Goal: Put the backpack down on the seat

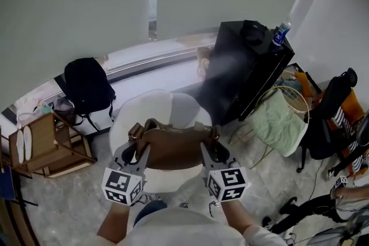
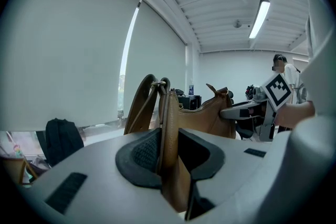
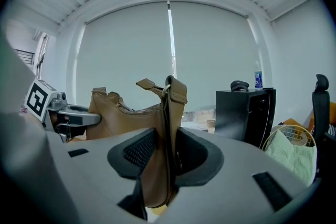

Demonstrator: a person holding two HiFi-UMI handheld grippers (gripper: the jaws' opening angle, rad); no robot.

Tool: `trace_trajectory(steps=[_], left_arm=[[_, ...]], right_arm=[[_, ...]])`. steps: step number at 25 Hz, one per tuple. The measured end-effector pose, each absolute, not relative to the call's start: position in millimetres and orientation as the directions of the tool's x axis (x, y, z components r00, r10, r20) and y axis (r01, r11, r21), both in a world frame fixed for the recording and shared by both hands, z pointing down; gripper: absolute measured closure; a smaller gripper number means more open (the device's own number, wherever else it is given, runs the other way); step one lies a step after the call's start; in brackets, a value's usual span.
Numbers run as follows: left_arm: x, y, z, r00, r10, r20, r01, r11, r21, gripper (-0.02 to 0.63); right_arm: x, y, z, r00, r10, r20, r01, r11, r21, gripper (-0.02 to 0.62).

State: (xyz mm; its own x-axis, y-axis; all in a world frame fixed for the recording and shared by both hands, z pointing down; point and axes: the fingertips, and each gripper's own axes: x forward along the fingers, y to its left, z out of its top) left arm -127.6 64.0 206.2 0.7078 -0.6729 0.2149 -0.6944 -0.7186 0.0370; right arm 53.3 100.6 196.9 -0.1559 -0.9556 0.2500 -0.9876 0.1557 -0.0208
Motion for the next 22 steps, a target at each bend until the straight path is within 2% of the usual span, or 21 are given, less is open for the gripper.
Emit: trace_trajectory(steps=[11, 22], left_arm=[[-166, -13, 201, 0.755, -0.628, 0.186, -0.643, -0.766, 0.025, 0.502], [-174, -44, 208, 0.720, -0.668, 0.189, -0.684, -0.729, 0.034, 0.502]], right_arm=[[13, 35, 194, -0.085, -0.970, 0.227, -0.996, 0.082, -0.024, 0.445], [8, -6, 203, -0.135, -0.961, 0.239, -0.991, 0.132, -0.028, 0.445]])
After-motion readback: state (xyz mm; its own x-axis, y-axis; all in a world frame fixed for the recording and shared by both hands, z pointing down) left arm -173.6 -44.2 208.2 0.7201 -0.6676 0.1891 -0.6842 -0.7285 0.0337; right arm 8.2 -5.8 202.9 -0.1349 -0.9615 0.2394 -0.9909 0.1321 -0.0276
